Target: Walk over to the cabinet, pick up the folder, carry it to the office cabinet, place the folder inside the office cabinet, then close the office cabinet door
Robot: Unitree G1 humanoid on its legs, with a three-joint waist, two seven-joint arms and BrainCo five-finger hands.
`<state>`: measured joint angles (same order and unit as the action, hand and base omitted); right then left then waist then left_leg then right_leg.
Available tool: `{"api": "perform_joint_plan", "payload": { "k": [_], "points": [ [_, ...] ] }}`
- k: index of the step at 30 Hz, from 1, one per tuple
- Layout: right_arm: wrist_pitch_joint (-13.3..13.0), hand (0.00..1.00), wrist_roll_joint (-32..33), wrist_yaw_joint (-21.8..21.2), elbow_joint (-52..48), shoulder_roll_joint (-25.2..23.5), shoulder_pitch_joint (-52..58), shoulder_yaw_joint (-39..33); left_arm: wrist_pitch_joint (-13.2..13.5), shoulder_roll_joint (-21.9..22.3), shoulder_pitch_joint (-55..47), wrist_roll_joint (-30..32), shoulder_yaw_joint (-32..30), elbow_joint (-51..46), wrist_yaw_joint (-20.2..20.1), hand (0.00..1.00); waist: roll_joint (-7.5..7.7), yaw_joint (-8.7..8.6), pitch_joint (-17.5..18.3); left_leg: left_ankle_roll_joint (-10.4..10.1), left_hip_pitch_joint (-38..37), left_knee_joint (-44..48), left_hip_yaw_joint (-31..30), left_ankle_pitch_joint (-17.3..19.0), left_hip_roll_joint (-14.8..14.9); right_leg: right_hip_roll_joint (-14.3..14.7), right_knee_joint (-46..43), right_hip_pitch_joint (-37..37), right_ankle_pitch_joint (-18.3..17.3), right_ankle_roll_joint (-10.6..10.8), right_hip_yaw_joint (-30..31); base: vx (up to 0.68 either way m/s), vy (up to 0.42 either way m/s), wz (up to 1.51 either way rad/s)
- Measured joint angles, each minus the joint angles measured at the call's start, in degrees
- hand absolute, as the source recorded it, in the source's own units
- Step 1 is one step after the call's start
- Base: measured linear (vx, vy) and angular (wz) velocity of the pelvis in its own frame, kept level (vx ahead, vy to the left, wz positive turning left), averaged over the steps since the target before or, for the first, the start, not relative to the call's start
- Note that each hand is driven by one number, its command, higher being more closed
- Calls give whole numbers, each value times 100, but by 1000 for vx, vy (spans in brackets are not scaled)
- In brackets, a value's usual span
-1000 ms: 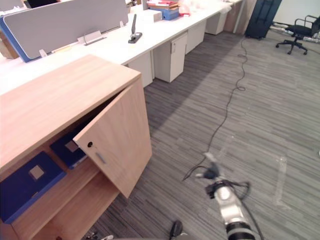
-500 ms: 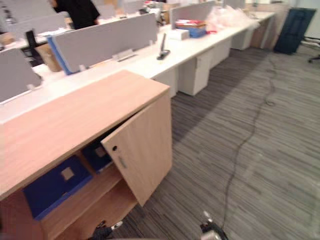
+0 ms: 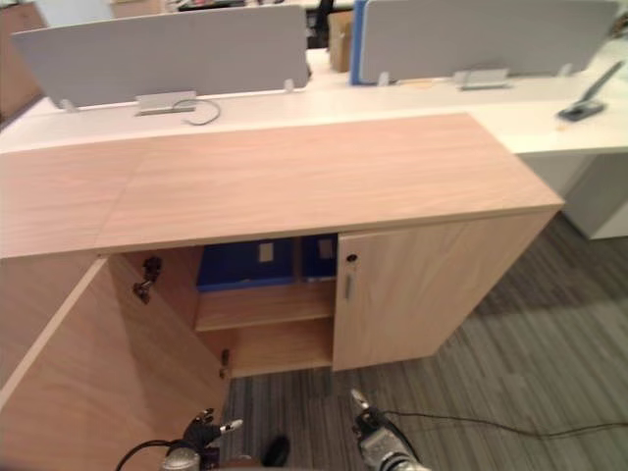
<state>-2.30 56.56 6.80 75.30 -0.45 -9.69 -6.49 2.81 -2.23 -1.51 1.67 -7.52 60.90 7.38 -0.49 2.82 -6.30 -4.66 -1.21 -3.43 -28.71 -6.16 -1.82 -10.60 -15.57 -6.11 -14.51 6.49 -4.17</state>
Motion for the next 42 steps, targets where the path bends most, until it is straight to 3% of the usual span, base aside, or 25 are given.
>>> {"api": "perform_joint_plan", "payload": {
  "k": [3, 4, 6, 9, 11, 13, 14, 15, 16, 17, 19, 20, 21, 22, 23, 24, 25, 26, 28, 31, 34, 42],
  "points": [
    [-41, 0, 70, 53, -33, 24, 163, -322, -7, 101, -44, -150, -488, 43, 7, 0, -38, -21, 53, -175, 57, -177, -71, -108, 299, 248, 30, -118, -115, -99, -466, 15, -208, 62],
    [-65, 0, 46, 79, -59, -3, 209, -536, -7, 108, -59, -304, -674, 40, 18, 0, 24, 4, 79, -312, 146, -174, -85, -201, 356, 316, 63, -128, -130, -130, -601, 49, -179, 63],
    [-114, 0, -55, 118, -123, -53, 282, -775, -6, 121, -116, -596, -908, 31, 50, 0, 89, 25, 115, -399, 225, -151, -112, -264, 401, 432, 146, -269, -130, -152, -789, 96, -178, 60],
    [-144, 0, -456, 131, -138, -154, 321, -868, 13, 80, -143, -850, -1142, -96, 48, 0, 294, 64, -2, -473, 250, -148, -105, -374, 424, 576, 265, -483, -108, -184, -1000, 99, -147, 61],
    [-163, 0, -738, 144, -158, -219, 329, -972, 13, 78, -161, -904, -1194, -197, 44, 0, 345, 109, -28, -473, 392, -147, -47, -514, 470, 682, 306, -487, -74, -239, -1138, 43, -123, 67],
    [-166, 0, -1068, 181, -240, -250, 321, -971, 19, 97, -190, -933, -1156, -374, 39, 0, 364, 115, -125, -231, 605, -149, 473, -782, 462, 684, 349, -475, -8, -330, -1496, -26, -73, 79],
    [-169, 0, -1286, 222, -295, -321, 316, -1086, 15, 75, -184, -999, -1161, -491, 41, 0, 431, 72, -210, 384, 858, 155, 1624, -516, 547, 664, 421, -467, 31, -437, -1777, -87, -5, 93],
    [-168, 0, -1382, 230, -327, -348, 273, -1271, 29, 76, -151, -1081, -1257, -572, 40, 0, 435, 43, -287, 732, 1379, 1042, 2768, -35, 800, 673, 439, -427, 70, -501, -1953, -128, 6, 102],
    [-139, 0, -1540, 244, -384, -348, 240, -1670, 75, 115, -110, -1127, -1352, -742, 39, 0, 343, 64, -400, 882, 1939, 2455, 3948, 601, 1347, 707, 411, -430, 73, -522, -2165, -109, 19, 88],
    [-139, 0, -1636, 247, -449, -326, 282, -2100, 89, 99, -123, -1110, -1299, -761, 20, 0, 280, 119, -398, 1012, 2111, 3587, 4732, 1063, 1756, 697, 398, -512, 47, -542, -2356, -55, 52, 61],
    [-138, 0, -1750, 245, -587, -293, 405, -2404, 92, 94, -240, -1036, -1119, -754, -5, 0, 74, 138, -282, 1095, 2049, 4460, 5120, 1423, 2023, 733, 302, -496, -19, -492, -2461, 21, 112, 65],
    [-139, 0, -1746, 231, -690, -208, 353, -2584, 79, 29, -195, -950, -826, -691, -63, 0, -44, 47, -288, 703, 2058, 3780, 4903, 1483, 1601, 850, 53, -243, -294, -441, -2418, -5, 106, 139],
    [-129, 0, -1745, 234, -621, -210, 361, -2637, 77, 2, -111, -893, -755, -676, -88, 0, 110, -31, -312, 726, 2055, 3166, 4694, 1189, 1172, 861, 187, -105, -319, -570, -2255, -23, 5, 253],
    [-130, 0, -1739, 243, -354, -261, 386, -2826, 70, -124, -36, -871, -823, -590, -128, 0, 463, -160, -334, 887, 1930, 3178, 5150, 1327, 879, 717, 716, -131, 173, -758, -2251, -20, -88, 208],
    [-140, 0, -1741, 251, -336, -260, 397, -2880, 67, -127, -48, -885, -984, -580, -109, 0, 436, -62, -306, 888, 1828, 3723, 5474, 1619, 1110, 681, 807, -193, 280, -627, -2403, 99, -44, 174],
    [-146, 0, -1737, 248, -375, -203, 348, -2954, 40, -203, -220, -850, -1065, -439, -81, 0, 255, 2, -363, 373, 1087, 3348, 5589, 1898, 1322, 725, 903, -419, 318, -574, -2506, 133, 56, 81],
    [-154, 0, -1736, 241, -411, -203, 293, -2965, -18, -238, -240, -843, -1073, -281, -79, 0, 225, -35, -472, 430, 838, 2853, 5447, 1884, 1057, 687, 911, -519, 336, -549, -2577, 144, 120, 76],
    [-138, 0, -1739, 229, -441, -230, 252, -2935, -71, -245, -362, -845, -1075, -173, -76, 0, 239, -28, -493, 497, 520, 2164, 5390, 1555, 752, 514, 875, -540, 489, -581, -2609, 70, 116, 66],
    [-145, 0, -1750, 211, -492, -255, 262, -2792, -98, -253, -608, -843, -930, -97, -80, 0, 155, -36, -416, 588, 199, 1341, 5240, 1116, 446, 421, 811, -485, 575, -575, -2611, 55, 104, 54],
    [-134, 0, -1952, 208, -493, -267, 263, -2712, -106, -266, -673, -846, -883, -52, -79, 0, 170, -38, -365, 627, -151, 415, 5044, 578, 111, 304, 1007, -518, 641, -466, -2599, 21, 52, 41],
    [-126, 0, -2200, 200, -502, -269, 265, -2715, -101, -239, -676, -854, -874, 43, -91, 0, 99, -50, -324, 560, -389, -162, 5023, 229, 83, 384, 1027, -549, 678, -391, -2595, -11, -40, 3],
    [-126, 0, -2408, 163, -518, -199, 339, -2718, -80, -146, -725, -1071, -1093, 34, -126, 0, 29, -100, -315, 513, -481, -195, 5059, 100, 138, 429, 1063, -610, 693, -366, -2549, -91, -57, -3]
  ]
}}
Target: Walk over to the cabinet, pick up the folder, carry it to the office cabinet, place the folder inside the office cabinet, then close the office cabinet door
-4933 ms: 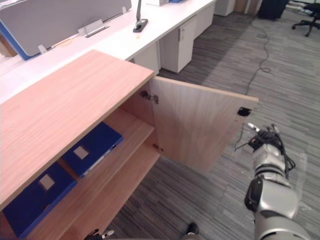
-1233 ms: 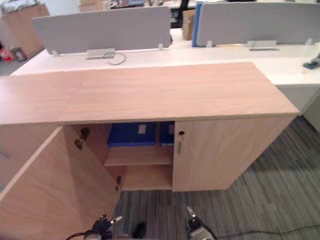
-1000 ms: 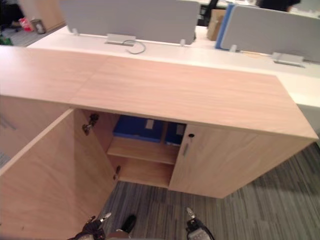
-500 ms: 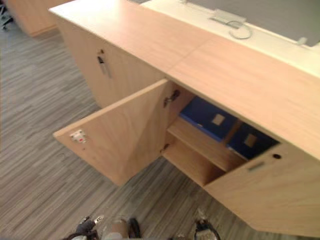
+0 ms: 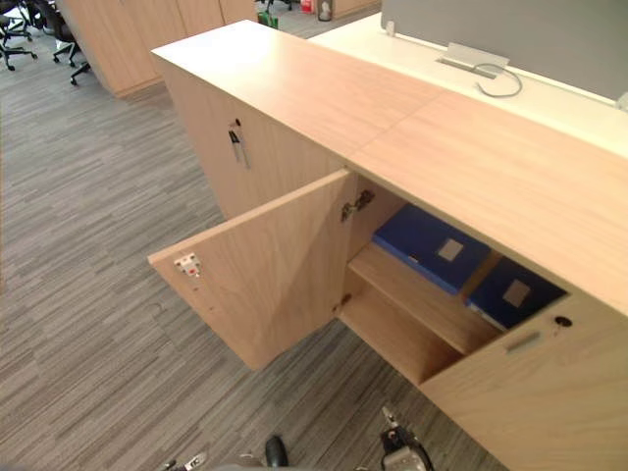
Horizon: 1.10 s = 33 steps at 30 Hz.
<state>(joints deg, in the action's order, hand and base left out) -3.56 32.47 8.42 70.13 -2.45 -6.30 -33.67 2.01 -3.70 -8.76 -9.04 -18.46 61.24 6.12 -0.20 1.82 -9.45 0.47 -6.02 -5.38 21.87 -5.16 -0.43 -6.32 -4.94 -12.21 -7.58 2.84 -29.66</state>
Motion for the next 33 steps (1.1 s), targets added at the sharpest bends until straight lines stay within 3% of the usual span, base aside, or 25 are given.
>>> {"api": "perform_joint_plan", "payload": {
  "k": [3, 6, 8, 11, 12, 16, 21, 24, 33],
  "points": [
    [-5, 0, 0, -3, -87, 12, 57, 5, -37, 107, -62, 2, -79, -454, 34, 0, -45, -25, -26, 33, 13, -4, 14, -47, -30, -9, 88, -20, 5, 13, 0, -154, -1, -1],
    [-5, 0, 5, -3, -229, 67, 236, 169, -59, 396, -141, 47, -69, -1739, 84, 0, -110, -27, -8, 15, 34, -6, 7, -53, -23, -3, 117, -3, 14, 44, -2, -144, 16, 3],
    [-2, 0, 8, -33, -403, 63, 368, 393, -69, 342, -43, 281, -224, -2412, 101, 0, -151, -94, 76, 22, 65, -6, 50, -52, -8, 14, 170, 25, 3, 76, 28, -81, 3, -10],
    [14, 0, 5, -124, -572, 61, 486, 461, -197, 5, 435, 715, -733, -2643, 156, 0, -190, -147, 141, 66, 61, -6, 164, -20, 8, 31, 250, 26, 57, 83, 97, -29, 3, -19],
    [31, 0, 1, -172, -582, 72, 527, 460, -288, -346, 693, 882, -914, -2642, 208, 0, -180, -148, 201, 78, 33, -6, 267, 7, 15, 39, 300, 24, 111, 80, 188, 18, 7, -31],
    [132, 0, 5, -286, -589, 133, 759, 368, -385, -1148, 1248, 1416, -934, -2653, 242, 0, -172, -155, 320, 57, -27, -4, 400, 111, -19, 21, 368, -17, 166, 56, 320, 53, 5, -22],
    [248, 0, 74, -394, -510, 125, 1119, -480, -408, -1565, 1844, 1823, -378, -2759, 105, 0, -178, -165, 396, 6, -151, 2, 556, 171, -8, 13, 340, -97, 166, 46, 346, 73, -2, -13],
    [288, 0, 174, -420, -508, 109, 1176, -1079, -413, -1607, 1995, 1882, -138, -2686, 101, 0, -188, -209, 402, -3, -216, 5, 607, 176, 25, 26, 286, -97, 154, 14, 430, 4, -12, -16],
    [361, 0, 222, -458, -448, 236, 1202, -2775, -248, -1401, 1726, 2513, 1678, -2802, -151, 0, -254, -247, 448, -17, -223, 2, 572, 186, 35, 27, 265, -47, 163, -43, 451, -68, 3, 0]
  ]
}}
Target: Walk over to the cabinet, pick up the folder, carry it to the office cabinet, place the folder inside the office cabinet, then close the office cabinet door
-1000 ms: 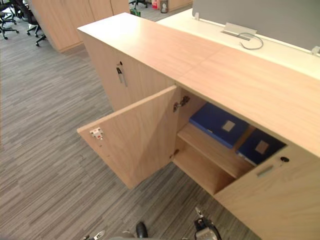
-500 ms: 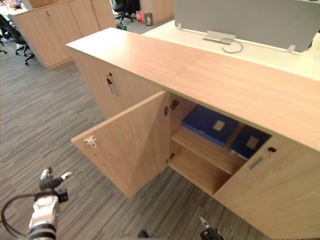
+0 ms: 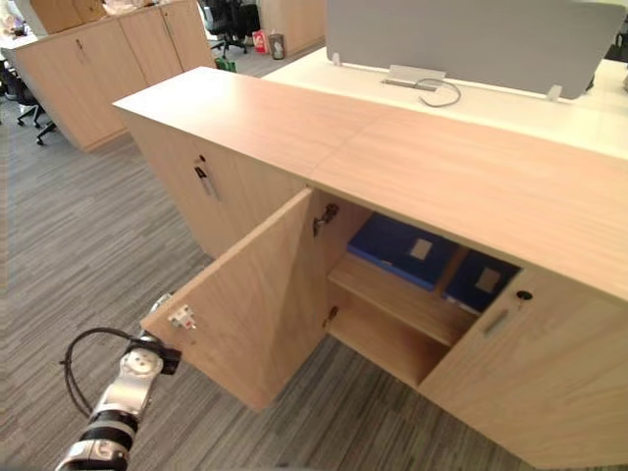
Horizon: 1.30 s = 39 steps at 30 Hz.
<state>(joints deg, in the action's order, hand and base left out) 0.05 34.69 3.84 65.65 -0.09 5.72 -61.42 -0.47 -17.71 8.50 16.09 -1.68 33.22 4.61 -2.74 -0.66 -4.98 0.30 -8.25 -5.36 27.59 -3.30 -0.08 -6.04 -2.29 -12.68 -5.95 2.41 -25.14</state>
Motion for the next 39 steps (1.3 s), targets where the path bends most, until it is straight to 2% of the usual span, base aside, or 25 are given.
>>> {"api": "perform_joint_plan", "payload": {
  "k": [4, 6, 8, 10, 13, 15, 17, 18, 21, 22, 24, 25, 27, 28, 29, 30, 31, 32, 33, 34, 35, 36, 37, 38, 39],
  "points": [
    [7, 0, -11, -36, 162, 111, -7, -408, 112, 161, -394, 335, 963, -274, -373, 0, 23, -117, 4, 31, 69, -2, -8, 3, -99, -87, 24, 72, -2, 3, -6, -114, 45, -4],
    [7, 0, -10, -36, 167, 106, 14, -496, 189, 413, -701, 422, 1503, -412, -530, 0, 27, -219, 46, 60, 143, -2, -26, -3, -133, -135, -8, 169, 1, 6, -8, -72, 51, 3],
    [6, 0, -7, -36, 234, 105, 33, -490, 263, 629, -786, 426, 2119, -546, -588, 0, 90, -235, 59, 93, 161, -2, -52, 1, -165, -164, -10, 182, 7, 17, -16, -56, 44, 5],
    [1, 0, -7, -40, 313, 104, 21, -472, 582, 581, -941, 413, 3059, -932, -944, 0, 127, -303, 113, 118, 224, -1, -90, -1, -198, -197, -31, 244, 26, 49, -35, -27, 29, 5],
    [1, 0, -10, -68, 429, 90, -57, -341, 866, 751, -1248, 142, 3779, -1078, -1403, 0, 143, -330, 102, 140, 236, 0, -136, 1, -225, -214, -34, 251, 54, 94, -41, -11, 17, 4],
    [1, 0, -8, -103, 456, 89, -72, -155, 891, 847, -1374, -85, 3850, -1079, -1540, 0, 149, -336, 98, 146, 242, 0, -145, -3, -226, -214, -25, 250, 67, 115, -48, -11, 3, 2],
    [-3, 0, -1, -120, 458, 92, -89, 113, 892, 901, -1451, -630, 3810, -1053, -1610, 0, 154, -337, 95, 156, 245, -1, -149, -10, -216, -204, -13, 248, 78, 135, -51, -41, -13, 1],
    [-4, 0, 3, -120, 458, 95, -89, 216, 888, 923, -1453, -842, 3740, -999, -1635, 0, 156, -338, 94, 157, 246, -1, -147, -12, -213, -202, -10, 248, 83, 142, -50, -46, -16, -3],
    [-5, 0, 13, -124, 456, 90, -89, 692, 733, 1317, -1436, -2124, 2614, -283, -1559, 0, 190, -354, 90, 159, 248, -2, -69, -12, -185, -181, 20, 274, 103, 175, 41, -49, -15, -12],
    [-5, 0, 14, -125, 457, 84, -85, 790, 700, 1362, -1437, -2339, 2385, -159, -1510, 0, 207, -359, 97, 158, 248, -2, -34, -12, -175, -175, 29, 287, 108, 183, 55, -35, -20, -24],
    [-16, 0, 52, -126, 456, -8, -50, 1248, 648, 1466, -1436, -3027, 1516, 330, -1158, 0, 327, -370, 128, 145, 240, -1, 108, -2, -120, -117, 81, 325, 130, 170, 225, -22, -33, -32],
    [-22, 0, 101, -125, 458, -45, -46, 1381, 653, 1466, -1436, -3151, 1301, 441, -1041, 0, 367, -367, 123, 140, 229, 1, 158, 2, -100, -99, 95, 326, 135, 163, 272, -9, -50, -40],
    [-35, 0, 349, -124, 470, -199, -62, 1798, 653, 1414, -1442, -3700, 706, 759, -678, 0, 498, -344, 102, 130, 354, 484, 401, 258, 81, -58, 95, 362, 168, 134, 453, -12, -101, -49],
    [-82, 0, 512, -124, 479, -218, -64, 1959, 651, 1381, -1447, -4038, 452, 862, -574, 0, 568, -334, 68, 86, 652, 1340, 496, 688, 371, -9, 95, 367, 206, 121, 543, -4, -139, -47],
    [-114, 0, 551, -125, 487, -215, -59, 2052, 650, 1372, -1450, -4255, 301, 904, -556, 0, 562, -316, 49, 67, 792, 1814, 552, 921, 575, 47, 98, 364, 215, 108, 605, 25, -159, -64],
    [-158, 0, 661, -125, 516, -156, -55, 2172, 648, 1442, -1494, -4564, -87, 907, -551, 0, 473, -288, 8, 61, 1055, 2816, 671, 1380, 1076, 243, 101, 340, 214, 99, 765, 39, -115, -78],
    [-169, 0, 684, -140, 566, -98, -60, 2302, 648, 1504, -1507, -5070, -433, 909, -554, 0, 354, -272, -72, 136, 1287, 3763, 625, 1604, 1526, 415, 102, 282, 203, 40, 979, 32, -90, -83],
    [-173, 0, 685, -145, 608, -72, -62, 2352, 648, 1521, -1509, -5256, -578, 910, -554, 0, 354, -268, -79, 145, 1395, 4129, 525, 1607, 1680, 458, 99, 275, 193, 13, 1070, 7, -35, -82],
    [-166, 0, 683, -155, 624, -33, -19, 2535, 660, 1587, -1516, -5564, -866, 916, -552, 0, 316, -251, -80, 103, 1619, 4663, -37, 1547, 1770, 525, 66, 256, 181, -15, 1288, -4, 9, -82],
    [-167, 0, 664, -164, 596, -25, 32, 2562, 704, 1672, -1509, -5783, -1128, 966, -497, 0, 320, -205, -93, -24, 1805, 4979, -640, 1490, 1708, 514, 21, 262, 154, -63, 1510, -4, 38, -87],
    [-167, 0, 650, -163, 579, -10, 43, 2587, 727, 1729, -1511, -5892, -1251, 987, -447, 0, 330, -165, -97, -62, 1825, 5012, -894, 1590, 1640, 503, -25, 256, 132, -95, 1656, 34, 119, -88],
    [-168, 0, 554, -157, 551, 35, 93, 2761, 764, 1839, -1501, -6050, -1516, 1015, -343, 0, 273, -132, -129, -161, 1824, 4857, -1424, 1875, 1451, 471, -114, 284, 131, -105, 1866, 40, 144, -70],
    [-161, 0, 400, -170, 530, 59, 97, 2779, 790, 1887, -1506, -6105, -1654, 1016, -297, 0, 245, -125, -161, -216, 1829, 4727, -1666, 1990, 1346, 434, -165, 320, 130, -101, 1955, 35, 228, -89],
    [-125, 0, 157, -203, 524, 128, 82, 2768, 894, 1999, -1557, -6113, -1967, 1018, -226, 0, 191, -76, -154, -296, 1791, 4131, -2268, 2062, 1055, 329, -317, 513, 104, -51, 2135, -43, 259, -84],
    [-122, 0, -22, -203, 493, 200, 91, 2673, 979, 2090, -1610, -6105, -2200, 1068, -198, 0, 69, -21, -92, -460, 1684, 3420, -2768, 1805, 887, 333, -411, 669, 24, 74, 2249, -24, 317, -79]
  ]
}}
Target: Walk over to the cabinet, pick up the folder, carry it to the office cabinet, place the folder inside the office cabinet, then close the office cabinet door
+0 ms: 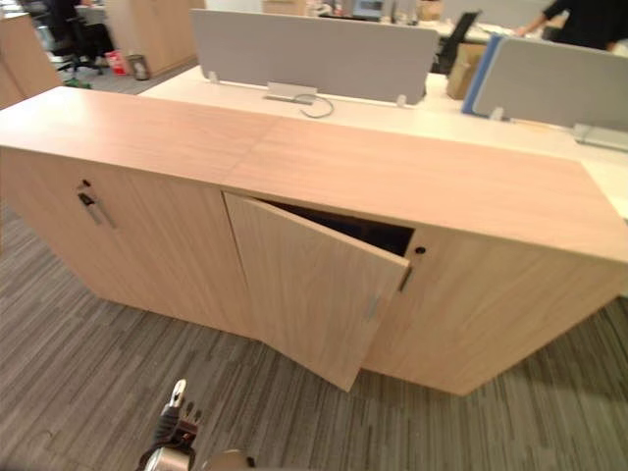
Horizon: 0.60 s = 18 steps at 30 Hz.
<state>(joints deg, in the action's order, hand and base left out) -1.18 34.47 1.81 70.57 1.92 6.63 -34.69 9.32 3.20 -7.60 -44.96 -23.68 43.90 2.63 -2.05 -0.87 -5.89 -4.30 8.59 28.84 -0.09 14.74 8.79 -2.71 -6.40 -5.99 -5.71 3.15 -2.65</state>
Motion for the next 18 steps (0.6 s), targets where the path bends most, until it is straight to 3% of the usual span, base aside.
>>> {"api": "perform_joint_plan", "payload": {
  "k": [1, 3, 5, 7, 10, 15, 18],
  "points": [
    [3, 0, -129, 12, -33, -45, 60, 88, 35, 42, 2, 19, -279, 196, 36, 0, 10, -4, 33, 86, -115, -235, 121, -139, -175, -193, -28, -25, -13, 92, 18, 48, 305, -46],
    [22, 0, -217, 11, -97, -79, 91, 238, 81, 109, -137, 88, -564, 328, 39, 0, 137, 34, 120, 207, -333, -656, 432, -285, -424, -521, 6, -50, 47, 53, -75, 128, 240, -29],
    [38, 0, -228, -15, -279, -135, 85, 371, 21, 111, -446, 759, -772, 602, 51, 0, 180, 51, 313, 328, -619, -1241, 695, -447, -694, -815, 164, -32, 128, 98, -48, 142, 205, -39],
    [40, 0, -268, -48, -335, -174, 110, 450, -20, 101, -598, 1109, -808, 793, 44, 0, 218, 59, 478, 346, -921, -1798, 763, -652, -840, -928, 256, -80, 210, 154, -203, 158, 86, -19],
    [50, 0, -428, -63, -358, -211, 191, 320, -81, 103, -622, 1384, -876, 1011, 2, 0, 224, 78, 576, 310, -1306, -2260, 773, -860, -871, -930, 414, -304, 268, 250, -391, 218, 5, 1],
    [128, 0, -668, -122, -358, -214, 192, 224, -126, 98, -580, 1396, -725, 1077, -96, 0, 223, 84, 586, 275, -1574, -2485, 761, -883, -775, -815, 512, -454, 270, 251, -514, 131, -49, 0],
    [134, 0, -759, -139, -360, -212, 193, 228, -116, 0, -548, 1645, -50, 996, -142, 0, 225, 97, 567, 230, -1696, -2629, 791, -911, -708, -746, 531, -491, 272, 252, -521, 49, -45, -6]
  ]
}}
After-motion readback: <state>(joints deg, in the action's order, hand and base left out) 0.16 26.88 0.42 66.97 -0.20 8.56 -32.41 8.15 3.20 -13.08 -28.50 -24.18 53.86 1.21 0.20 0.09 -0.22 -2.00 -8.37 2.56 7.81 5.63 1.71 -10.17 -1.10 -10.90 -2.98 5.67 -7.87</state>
